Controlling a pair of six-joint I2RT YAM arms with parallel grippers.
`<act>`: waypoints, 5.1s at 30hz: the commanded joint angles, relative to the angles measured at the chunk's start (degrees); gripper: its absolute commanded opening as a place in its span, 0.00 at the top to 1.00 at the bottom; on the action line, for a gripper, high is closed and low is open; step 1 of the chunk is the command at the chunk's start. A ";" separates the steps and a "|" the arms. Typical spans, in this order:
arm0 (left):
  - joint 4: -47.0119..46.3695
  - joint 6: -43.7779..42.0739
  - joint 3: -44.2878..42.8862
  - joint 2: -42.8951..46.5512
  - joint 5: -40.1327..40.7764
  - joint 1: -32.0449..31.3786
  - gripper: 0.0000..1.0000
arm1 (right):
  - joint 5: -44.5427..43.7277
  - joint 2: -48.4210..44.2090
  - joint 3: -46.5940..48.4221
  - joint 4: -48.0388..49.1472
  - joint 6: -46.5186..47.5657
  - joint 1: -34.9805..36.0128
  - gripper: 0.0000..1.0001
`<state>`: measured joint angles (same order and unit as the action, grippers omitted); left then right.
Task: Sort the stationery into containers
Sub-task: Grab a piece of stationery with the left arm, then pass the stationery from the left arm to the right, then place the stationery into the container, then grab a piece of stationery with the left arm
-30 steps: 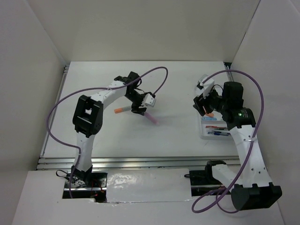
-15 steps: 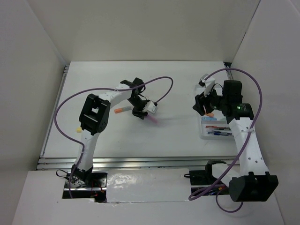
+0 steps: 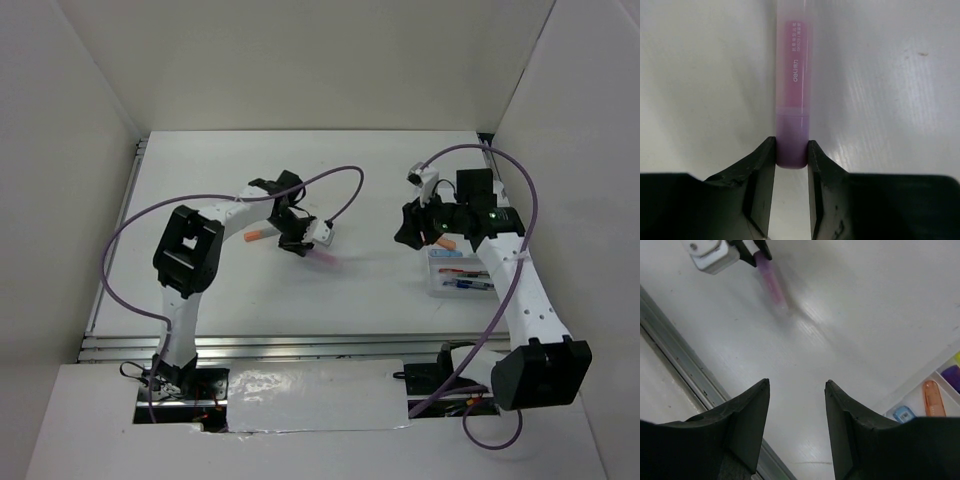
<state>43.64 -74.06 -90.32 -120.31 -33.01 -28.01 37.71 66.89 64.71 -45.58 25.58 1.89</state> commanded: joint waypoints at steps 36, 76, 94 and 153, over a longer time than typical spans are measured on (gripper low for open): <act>6.11 70.72 -12.25 3.77 -32.73 -1.17 0.91 | -23.65 3.41 -1.96 12.80 40.25 38.01 0.52; 4.44 68.88 -10.84 6.23 -36.33 3.57 0.01 | -24.79 12.38 6.48 3.66 59.30 23.97 0.97; 8.39 62.82 -13.21 2.01 -36.77 5.86 0.01 | -44.29 58.24 54.29 -15.32 67.23 3.29 0.95; -7.08 38.12 2.44 5.27 4.64 21.77 0.31 | -14.69 11.34 20.12 -2.94 30.58 13.40 0.51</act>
<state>34.13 -30.28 -84.58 -112.84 -24.49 -7.05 20.23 81.91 87.09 -50.35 59.81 14.50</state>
